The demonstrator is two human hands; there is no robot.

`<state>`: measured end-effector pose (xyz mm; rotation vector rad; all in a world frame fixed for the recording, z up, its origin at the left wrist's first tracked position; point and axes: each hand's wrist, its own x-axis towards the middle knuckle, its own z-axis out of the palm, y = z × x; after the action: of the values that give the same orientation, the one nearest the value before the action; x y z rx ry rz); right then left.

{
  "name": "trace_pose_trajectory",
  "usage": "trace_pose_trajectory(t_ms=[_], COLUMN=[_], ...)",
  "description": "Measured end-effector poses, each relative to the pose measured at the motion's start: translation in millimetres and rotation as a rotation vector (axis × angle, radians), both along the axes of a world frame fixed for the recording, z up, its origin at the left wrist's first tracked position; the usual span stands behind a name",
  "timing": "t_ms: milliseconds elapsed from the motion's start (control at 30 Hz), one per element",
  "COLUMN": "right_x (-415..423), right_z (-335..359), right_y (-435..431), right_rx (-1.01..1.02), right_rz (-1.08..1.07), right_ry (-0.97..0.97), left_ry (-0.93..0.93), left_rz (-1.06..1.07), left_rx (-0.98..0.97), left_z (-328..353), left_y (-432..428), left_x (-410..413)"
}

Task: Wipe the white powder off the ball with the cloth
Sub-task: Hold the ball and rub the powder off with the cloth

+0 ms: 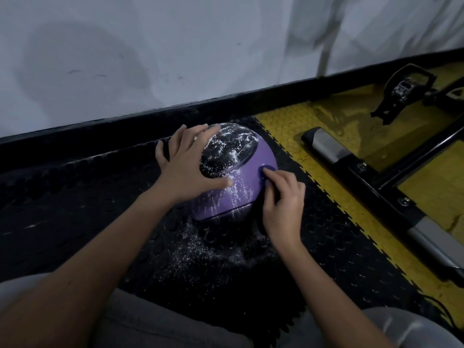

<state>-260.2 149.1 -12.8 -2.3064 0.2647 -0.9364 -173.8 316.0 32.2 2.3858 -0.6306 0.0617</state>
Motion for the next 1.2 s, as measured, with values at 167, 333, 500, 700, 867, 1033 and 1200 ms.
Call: trace_pose_trajectory(t_ms=[167, 333, 500, 700, 867, 1033, 1200], right_x=[-3.4, 5.8, -2.8, 8.4, 11.4, 9.8, 17.1], right_z=[0.8, -0.5, -1.8, -1.8, -3.4, 0.1, -0.3], right_y=[11.9, -9.0, 2.9, -10.5, -9.5, -13.4, -39.3], right_rx=[-0.113, 0.067, -0.085, 0.088, 0.146, 0.150, 0.385], right_rz=[0.127, -0.036, 0.080, -0.035, -0.001, 0.087, -0.045], right_ry=[-0.035, -0.002, -0.034, -0.026, 0.023, 0.095, 0.240], left_ry=[-0.066, -0.087, -0.129, -0.253, -0.179, -0.174, -0.142], left_rz=[0.037, 0.038, 0.045, 0.077, 0.021, 0.008, -0.017], left_rx=[-0.064, -0.092, -0.094, -0.103, 0.089, 0.192, 0.221], left_z=[-0.2, -0.5, -6.4, -10.1, -14.1, -16.1, -13.7], left_y=[-0.1, -7.1, -10.1, -12.8, -14.9, -18.9, -28.3], left_x=[-2.6, -5.0, -4.0, -8.4, -4.4, 2.6, -0.1])
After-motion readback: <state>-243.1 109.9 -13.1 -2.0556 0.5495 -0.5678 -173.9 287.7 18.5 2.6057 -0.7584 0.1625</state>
